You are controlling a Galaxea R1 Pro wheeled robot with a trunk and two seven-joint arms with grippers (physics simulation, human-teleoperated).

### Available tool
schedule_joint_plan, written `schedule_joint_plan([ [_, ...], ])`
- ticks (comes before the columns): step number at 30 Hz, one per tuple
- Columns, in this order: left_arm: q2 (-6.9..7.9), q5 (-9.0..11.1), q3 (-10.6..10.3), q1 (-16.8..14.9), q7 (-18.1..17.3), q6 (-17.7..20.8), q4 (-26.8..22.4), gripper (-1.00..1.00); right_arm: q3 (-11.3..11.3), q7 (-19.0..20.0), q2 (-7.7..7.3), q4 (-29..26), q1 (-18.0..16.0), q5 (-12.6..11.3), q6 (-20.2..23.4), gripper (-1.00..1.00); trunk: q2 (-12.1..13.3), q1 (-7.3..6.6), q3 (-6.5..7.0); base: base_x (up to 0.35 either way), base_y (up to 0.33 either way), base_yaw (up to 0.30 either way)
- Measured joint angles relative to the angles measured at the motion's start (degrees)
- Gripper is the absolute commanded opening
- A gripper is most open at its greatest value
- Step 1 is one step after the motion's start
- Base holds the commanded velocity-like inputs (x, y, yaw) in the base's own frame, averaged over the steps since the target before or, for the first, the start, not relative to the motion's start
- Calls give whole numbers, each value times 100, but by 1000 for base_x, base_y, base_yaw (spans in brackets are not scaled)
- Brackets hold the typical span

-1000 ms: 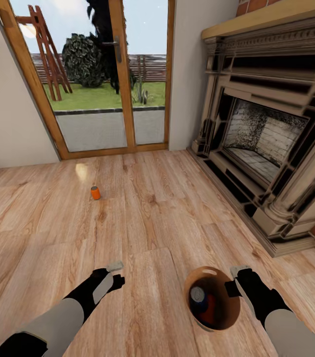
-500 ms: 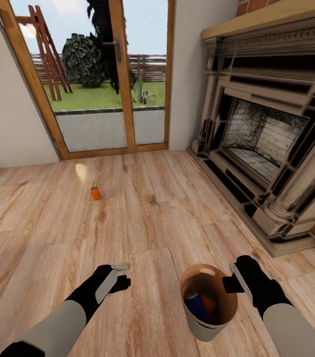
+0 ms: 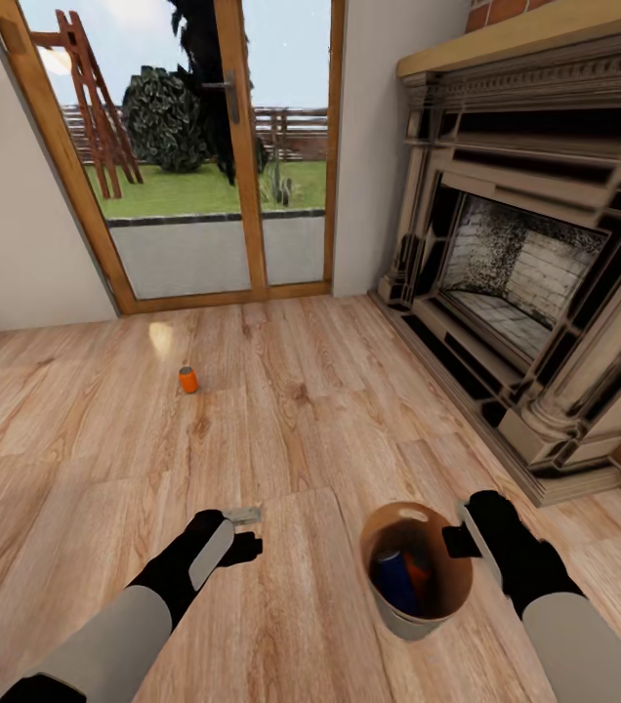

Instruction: Put the three can of soda from the living room inside the tash can in the kitchen.

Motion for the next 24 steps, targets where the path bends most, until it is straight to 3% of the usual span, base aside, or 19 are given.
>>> schedule_joint_plan([
  [6,-9,0,3,0,7,-9,-29,100,15,16,40,-850,18,-166,0,-100,0,-1,1,0,0,0],
  [11,-6,0,2,0,4,-9,-36,100,25,4,42,-1018,32,-31,0,-100,0,0,1,0,4,0],
  [15,-8,1,2,0,-6,-9,-37,100,27,7,43,-1077,35,-63,0,-100,0,0,0,29,81,0],
  [24,3,8,13,0,-37,-16,-36,100,23,7,29,-1097,36,-46,0,-100,0,0,0,85,234,0],
])
